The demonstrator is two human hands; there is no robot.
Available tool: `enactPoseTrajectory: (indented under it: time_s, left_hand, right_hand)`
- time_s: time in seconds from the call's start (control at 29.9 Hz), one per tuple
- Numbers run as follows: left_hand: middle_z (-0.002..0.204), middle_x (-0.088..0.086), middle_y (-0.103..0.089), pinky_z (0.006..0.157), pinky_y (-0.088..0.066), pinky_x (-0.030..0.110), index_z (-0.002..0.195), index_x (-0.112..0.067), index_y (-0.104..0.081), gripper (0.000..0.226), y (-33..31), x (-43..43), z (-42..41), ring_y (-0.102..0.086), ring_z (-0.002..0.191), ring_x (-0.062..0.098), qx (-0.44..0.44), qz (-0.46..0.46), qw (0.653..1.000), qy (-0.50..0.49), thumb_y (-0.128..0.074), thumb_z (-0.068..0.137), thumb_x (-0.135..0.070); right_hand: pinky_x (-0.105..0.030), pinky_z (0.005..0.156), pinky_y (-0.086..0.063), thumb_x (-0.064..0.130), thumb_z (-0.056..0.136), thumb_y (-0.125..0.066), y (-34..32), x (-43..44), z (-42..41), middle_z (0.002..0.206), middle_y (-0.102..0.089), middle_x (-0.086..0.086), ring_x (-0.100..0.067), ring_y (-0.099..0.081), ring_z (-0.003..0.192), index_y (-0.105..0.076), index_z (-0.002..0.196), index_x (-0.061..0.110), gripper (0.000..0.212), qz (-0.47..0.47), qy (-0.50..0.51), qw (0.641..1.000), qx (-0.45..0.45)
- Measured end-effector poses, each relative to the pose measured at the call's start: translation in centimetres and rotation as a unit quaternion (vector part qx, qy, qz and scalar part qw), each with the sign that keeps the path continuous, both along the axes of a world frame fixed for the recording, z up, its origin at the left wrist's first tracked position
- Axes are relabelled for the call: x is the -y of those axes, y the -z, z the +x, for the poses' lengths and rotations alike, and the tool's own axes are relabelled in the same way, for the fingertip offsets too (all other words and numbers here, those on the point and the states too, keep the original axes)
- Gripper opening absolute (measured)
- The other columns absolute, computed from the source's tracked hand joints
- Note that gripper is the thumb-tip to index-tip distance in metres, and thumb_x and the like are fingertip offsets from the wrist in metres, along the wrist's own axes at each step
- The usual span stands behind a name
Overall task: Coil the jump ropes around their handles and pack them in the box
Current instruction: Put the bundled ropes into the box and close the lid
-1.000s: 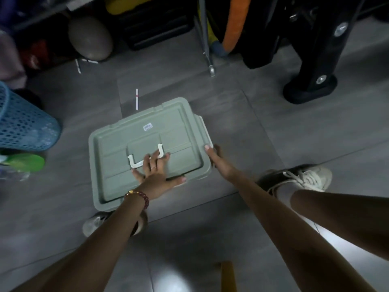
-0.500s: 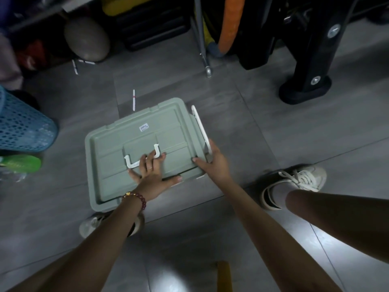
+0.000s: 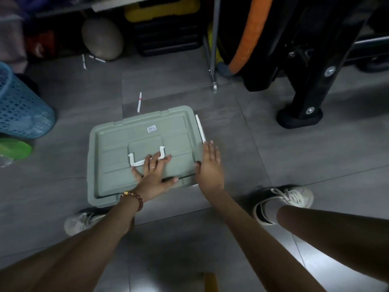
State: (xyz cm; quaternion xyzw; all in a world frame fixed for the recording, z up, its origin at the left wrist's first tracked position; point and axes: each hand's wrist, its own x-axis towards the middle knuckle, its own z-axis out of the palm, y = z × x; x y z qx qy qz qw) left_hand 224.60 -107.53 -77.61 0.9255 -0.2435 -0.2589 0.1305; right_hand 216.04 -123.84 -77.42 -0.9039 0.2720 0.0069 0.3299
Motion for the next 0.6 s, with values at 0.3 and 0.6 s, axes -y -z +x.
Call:
enactPoseTrajectory:
  time_s: [0.3, 0.6]
  left_hand:
    - [0.156, 0.017, 0.002, 0.113, 0.001, 0.053, 0.149, -0.016, -0.016, 0.067, -0.7, -10.9, 0.7, 0.003, 0.144, 0.034, 0.157, -0.005, 0.960, -0.231, -0.051, 0.093, -0.025]
    - [0.145, 0.019, -0.036, 0.107, -0.029, 0.030, 0.148, -0.007, -0.013, 0.061, 0.8, -13.6, -0.2, -0.038, 0.130, 0.034, -0.004, -0.235, 0.919, -0.317, -0.041, 0.098, -0.026]
  right_hand:
    - [-0.044, 0.116, -0.002, 0.027, 0.098, -0.040, -1.6, -10.2, 4.4, 0.160, -0.006, 0.003, -0.025, 0.003, 0.147, -0.013, 0.151, 0.030, 0.059, -0.067, -0.308, 0.949, -0.011]
    - [-0.069, 0.106, 0.002, 0.046, 0.098, -0.034, -1.3, -11.6, 6.4, 0.158, 0.012, 0.015, -0.035, 0.013, 0.144, -0.006, 0.147, 0.048, 0.056, -0.128, -0.308, 0.930, -0.151]
